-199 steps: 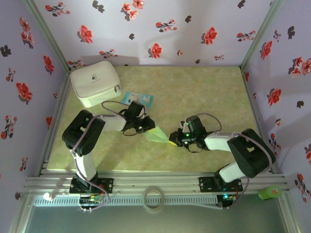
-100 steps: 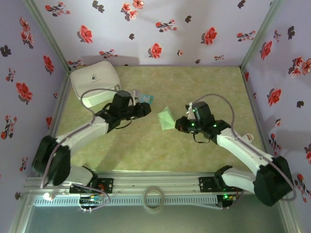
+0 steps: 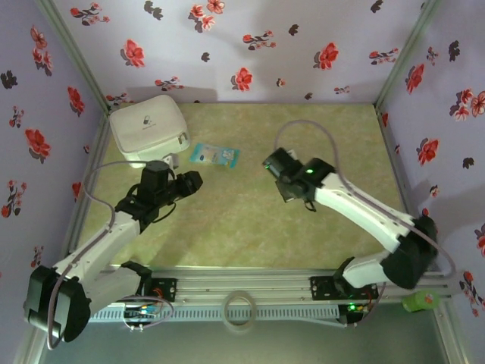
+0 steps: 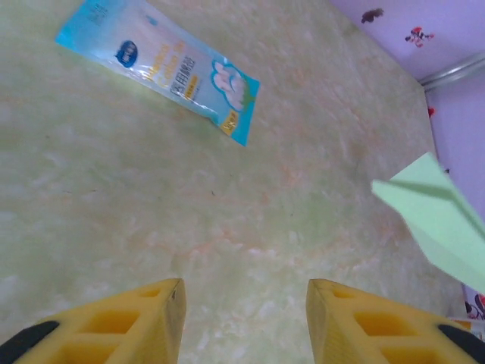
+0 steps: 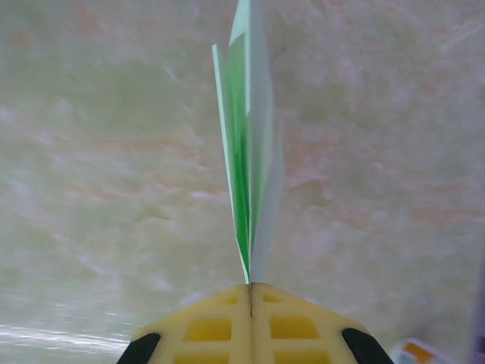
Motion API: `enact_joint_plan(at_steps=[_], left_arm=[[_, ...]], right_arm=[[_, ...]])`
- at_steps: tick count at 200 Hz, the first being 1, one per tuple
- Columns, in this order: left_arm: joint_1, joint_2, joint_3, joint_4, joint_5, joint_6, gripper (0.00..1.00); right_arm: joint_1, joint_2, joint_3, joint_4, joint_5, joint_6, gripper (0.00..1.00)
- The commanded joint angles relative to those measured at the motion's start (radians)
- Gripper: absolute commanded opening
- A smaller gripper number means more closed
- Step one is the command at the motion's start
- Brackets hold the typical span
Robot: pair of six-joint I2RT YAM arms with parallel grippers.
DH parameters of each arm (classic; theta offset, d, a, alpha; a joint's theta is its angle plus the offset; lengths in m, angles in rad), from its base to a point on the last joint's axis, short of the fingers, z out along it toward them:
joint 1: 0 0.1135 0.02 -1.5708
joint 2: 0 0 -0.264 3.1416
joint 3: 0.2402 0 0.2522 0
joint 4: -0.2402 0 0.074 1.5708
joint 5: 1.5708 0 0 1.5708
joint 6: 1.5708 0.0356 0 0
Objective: Fold a paper plane with a square sheet of paper (pick it up from the middle)
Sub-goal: Turn over the paper at the center of the table.
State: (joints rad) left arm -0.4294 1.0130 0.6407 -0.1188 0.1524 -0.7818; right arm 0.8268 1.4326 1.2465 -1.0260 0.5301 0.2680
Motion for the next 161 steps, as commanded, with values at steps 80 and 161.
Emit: enact_joint_plan(at_steps=[80, 161], left_arm=[[0.099, -0.068, -0.040, -0.077, -0.022, -0.010, 0.49], [0.068, 0.243, 0.094, 0.054, 0.289, 0.007, 0.44]], right_arm=[[0.319, 0.350, 0.067, 0.096, -0.147, -0.096, 0.20], [-0.099, -0.073, -0.435, 0.803, -0.809, 0.429, 0.38]])
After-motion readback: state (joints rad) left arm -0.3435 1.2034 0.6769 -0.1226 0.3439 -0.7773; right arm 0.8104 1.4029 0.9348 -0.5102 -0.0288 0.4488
